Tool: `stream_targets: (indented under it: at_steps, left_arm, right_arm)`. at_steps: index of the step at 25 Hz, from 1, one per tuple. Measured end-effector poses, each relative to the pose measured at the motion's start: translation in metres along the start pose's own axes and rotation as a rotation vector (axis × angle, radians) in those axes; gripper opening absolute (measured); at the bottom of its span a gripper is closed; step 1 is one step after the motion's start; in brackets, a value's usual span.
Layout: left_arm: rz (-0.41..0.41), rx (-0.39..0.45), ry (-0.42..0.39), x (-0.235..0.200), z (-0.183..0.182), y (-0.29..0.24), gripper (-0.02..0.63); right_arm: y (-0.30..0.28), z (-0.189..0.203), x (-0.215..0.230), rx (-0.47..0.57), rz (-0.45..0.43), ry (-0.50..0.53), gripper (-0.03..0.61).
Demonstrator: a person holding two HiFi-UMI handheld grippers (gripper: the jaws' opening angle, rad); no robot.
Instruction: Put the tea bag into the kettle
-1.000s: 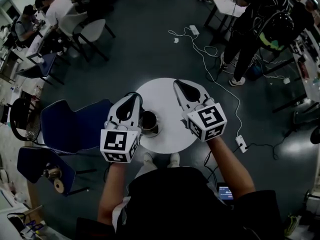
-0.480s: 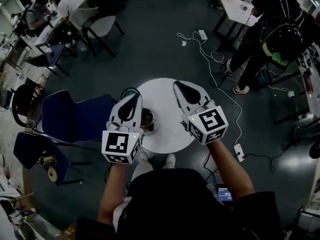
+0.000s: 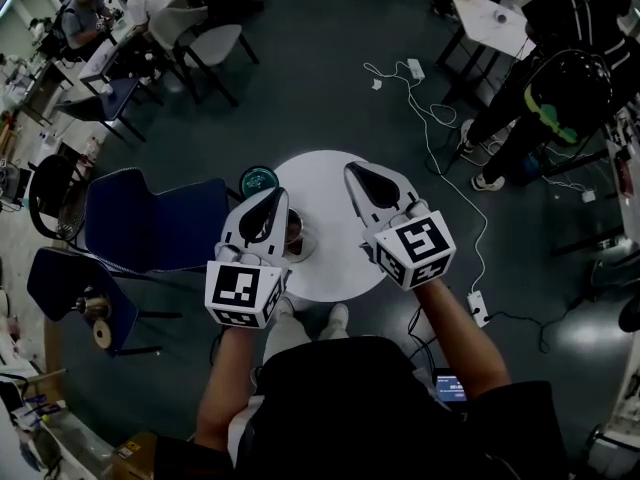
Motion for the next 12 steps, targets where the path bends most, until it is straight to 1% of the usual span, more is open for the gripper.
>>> stream_targets:
  at_steps: [7,12]
  left_arm:
    - [-0.016,-0.003,0.005,0.003,0.003,0.003,0.015]
    - [-0.021,-0.007,0.015,-0.007,0.006,0.006,0.015]
  right_arm:
    - [-0.001,0.009,-0.001,-0.018,-0.022,0.000,0.018]
    - [-0.011,0.006,-0.006,-0.012,-0.032,-0.003,0.018]
Point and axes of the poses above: the fingertips, and each gripper's own axes: y backward along the fingers, x to its right, z out of its underside, the point moved 8 cm from there along y, backward along the fingers, and after that the axes turned 13 degrees about -x, right-handed, at the moved point
